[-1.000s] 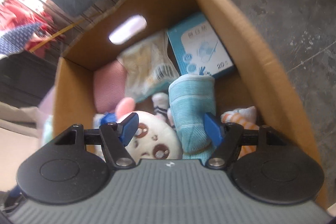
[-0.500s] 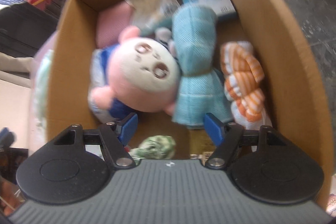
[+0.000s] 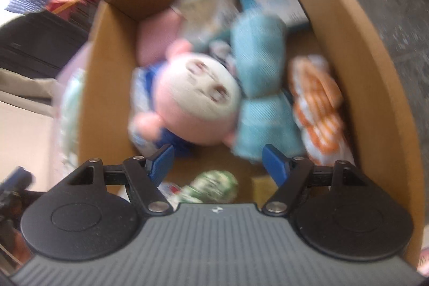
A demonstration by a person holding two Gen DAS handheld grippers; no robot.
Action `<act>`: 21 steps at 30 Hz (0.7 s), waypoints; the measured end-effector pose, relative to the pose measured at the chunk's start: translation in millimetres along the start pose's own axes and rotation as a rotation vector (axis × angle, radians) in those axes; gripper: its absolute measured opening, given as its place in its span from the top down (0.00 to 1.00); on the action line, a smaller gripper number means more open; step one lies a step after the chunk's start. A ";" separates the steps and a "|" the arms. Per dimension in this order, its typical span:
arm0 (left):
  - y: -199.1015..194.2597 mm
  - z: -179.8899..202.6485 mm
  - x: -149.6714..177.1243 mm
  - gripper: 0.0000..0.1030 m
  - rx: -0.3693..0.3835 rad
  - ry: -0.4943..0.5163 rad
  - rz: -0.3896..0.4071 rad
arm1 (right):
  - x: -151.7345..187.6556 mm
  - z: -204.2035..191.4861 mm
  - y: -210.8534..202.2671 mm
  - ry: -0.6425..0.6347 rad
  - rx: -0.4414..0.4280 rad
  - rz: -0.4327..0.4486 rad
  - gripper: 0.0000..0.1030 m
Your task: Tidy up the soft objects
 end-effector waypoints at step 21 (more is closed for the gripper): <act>-6.0 0.1 5.9 0.00 -0.014 0.009 -0.011 | -49.6 -47.8 20.6 -0.007 -0.133 0.173 0.28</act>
Point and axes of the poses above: each gripper's, at about its wrist camera, not at the fingertips, and y roughly the way its jaws point, z to its right, x to its underside, the point moved 3 cm from there along y, roughly the way its jaws point, and after that the axes turned 4 degrees about y, right-handed, at the moved point
